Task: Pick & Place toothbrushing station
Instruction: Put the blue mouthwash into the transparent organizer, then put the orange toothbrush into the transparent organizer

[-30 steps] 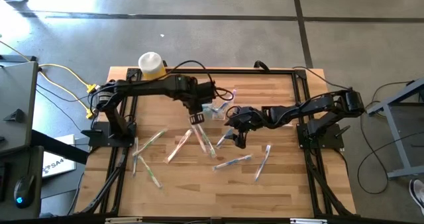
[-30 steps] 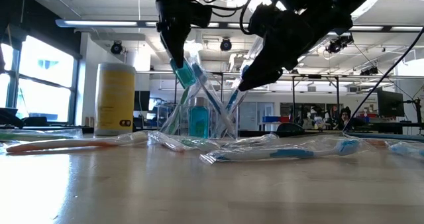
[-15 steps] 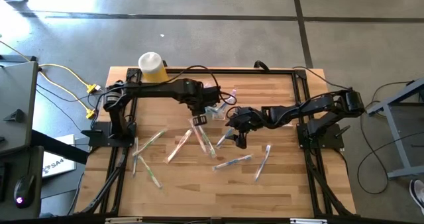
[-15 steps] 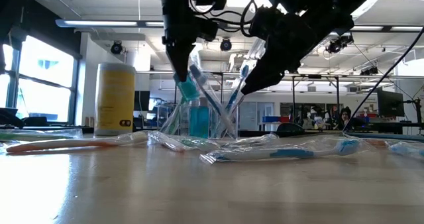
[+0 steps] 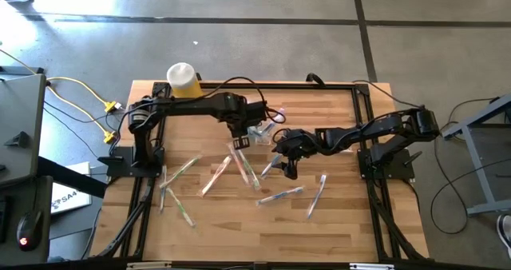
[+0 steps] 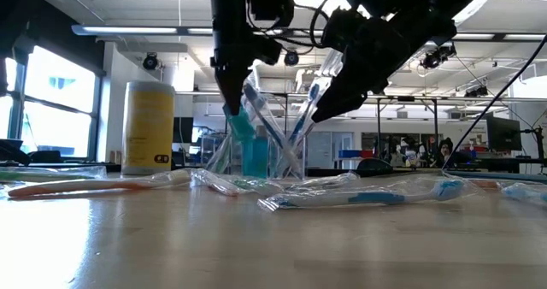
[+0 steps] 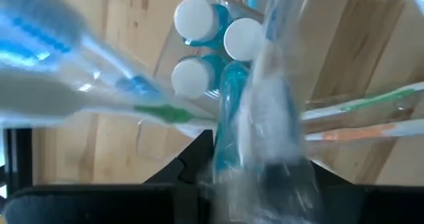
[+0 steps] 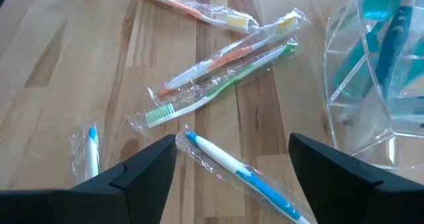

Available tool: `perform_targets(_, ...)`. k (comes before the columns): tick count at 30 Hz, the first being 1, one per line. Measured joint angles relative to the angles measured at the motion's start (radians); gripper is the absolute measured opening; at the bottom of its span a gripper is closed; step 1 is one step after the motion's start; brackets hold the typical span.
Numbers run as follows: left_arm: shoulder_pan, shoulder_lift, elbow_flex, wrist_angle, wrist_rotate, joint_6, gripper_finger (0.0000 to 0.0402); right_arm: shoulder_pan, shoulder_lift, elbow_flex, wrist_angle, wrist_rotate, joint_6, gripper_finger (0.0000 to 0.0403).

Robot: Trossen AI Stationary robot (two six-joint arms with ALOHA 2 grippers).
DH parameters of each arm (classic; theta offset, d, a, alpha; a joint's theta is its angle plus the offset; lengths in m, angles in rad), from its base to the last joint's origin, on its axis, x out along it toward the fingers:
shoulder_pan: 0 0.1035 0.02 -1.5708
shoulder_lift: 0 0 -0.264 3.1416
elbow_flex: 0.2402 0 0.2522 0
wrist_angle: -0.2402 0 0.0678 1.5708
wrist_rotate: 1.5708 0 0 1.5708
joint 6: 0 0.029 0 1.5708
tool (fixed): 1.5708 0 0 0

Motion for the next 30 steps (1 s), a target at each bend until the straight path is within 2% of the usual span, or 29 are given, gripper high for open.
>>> perform_targets(7,-0.001,0.019,-0.001,-0.009,0.047,0.046,0.0082,0.0,0.0,0.0,0.0,0.0,0.0,0.0285)
perform_targets(17,-0.001,0.029,-0.001,0.003,0.062,0.065,0.0084,0.0,0.0,0.0,0.0,0.0,0.0,0.0285)
perform_targets(19,-0.001,0.029,-0.001,0.008,0.063,0.06,0.0107,0.0,0.0,0.0,0.0,0.0,0.0,0.0285)
perform_targets(24,-0.001,0.029,-0.001,0.01,0.063,0.054,0.0197,0.0,0.0,0.0,0.0,0.0,0.0,0.0285)
perform_targets(27,-0.001,0.029,-0.001,0.035,0.059,0.054,0.0228,0.0,0.0,0.0,0.0,0.0,0.0,0.0285)
perform_targets(30,-0.001,0.029,0.0,0.052,0.053,0.054,0.0241,0.0,0.0,0.0,-0.001,0.0,0.0,0.0285)
